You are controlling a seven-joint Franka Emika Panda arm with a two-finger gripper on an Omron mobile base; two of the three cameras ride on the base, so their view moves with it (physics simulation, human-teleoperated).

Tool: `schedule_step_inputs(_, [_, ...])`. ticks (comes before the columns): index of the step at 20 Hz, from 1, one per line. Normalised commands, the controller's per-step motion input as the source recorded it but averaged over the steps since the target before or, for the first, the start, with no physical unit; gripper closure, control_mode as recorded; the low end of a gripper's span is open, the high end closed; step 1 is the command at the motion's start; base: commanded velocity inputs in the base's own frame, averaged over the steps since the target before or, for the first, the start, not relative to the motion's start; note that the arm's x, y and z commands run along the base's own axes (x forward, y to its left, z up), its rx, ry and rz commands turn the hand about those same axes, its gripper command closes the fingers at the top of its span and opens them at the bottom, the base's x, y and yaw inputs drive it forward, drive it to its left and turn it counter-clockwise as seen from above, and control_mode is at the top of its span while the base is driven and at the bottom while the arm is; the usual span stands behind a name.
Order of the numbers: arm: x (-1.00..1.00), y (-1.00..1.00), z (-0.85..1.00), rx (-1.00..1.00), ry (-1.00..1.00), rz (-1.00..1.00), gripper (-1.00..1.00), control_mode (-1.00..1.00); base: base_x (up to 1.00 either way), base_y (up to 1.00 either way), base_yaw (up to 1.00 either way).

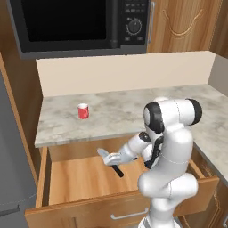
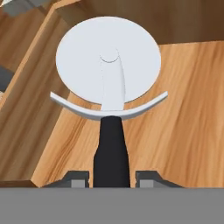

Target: Pick the pizza cutter from the drawer and place it on the counter.

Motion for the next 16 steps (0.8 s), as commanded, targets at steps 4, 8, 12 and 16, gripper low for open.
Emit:
schedule_step_inputs(4, [0.0,0.46,1.0,0.0,0.13,0.23,1.0,-1.0,0.0,0.0,0.0])
schedule_step_inputs(8, [-0.11,0.15,1.0,0.0,0.05,0.19,1.0,-1.0,0.0,0.0,0.0])
schedule_step_inputs(12, [-0.06,0.0,1.0,0.03,0.0,0.07,1.0,-1.0,0.0,0.0,0.0])
schedule_step_inputs(16, [-0.16,0.01,1.0,0.05,0.0,0.07,1.0,-1.0,0.0,0.0,0.0])
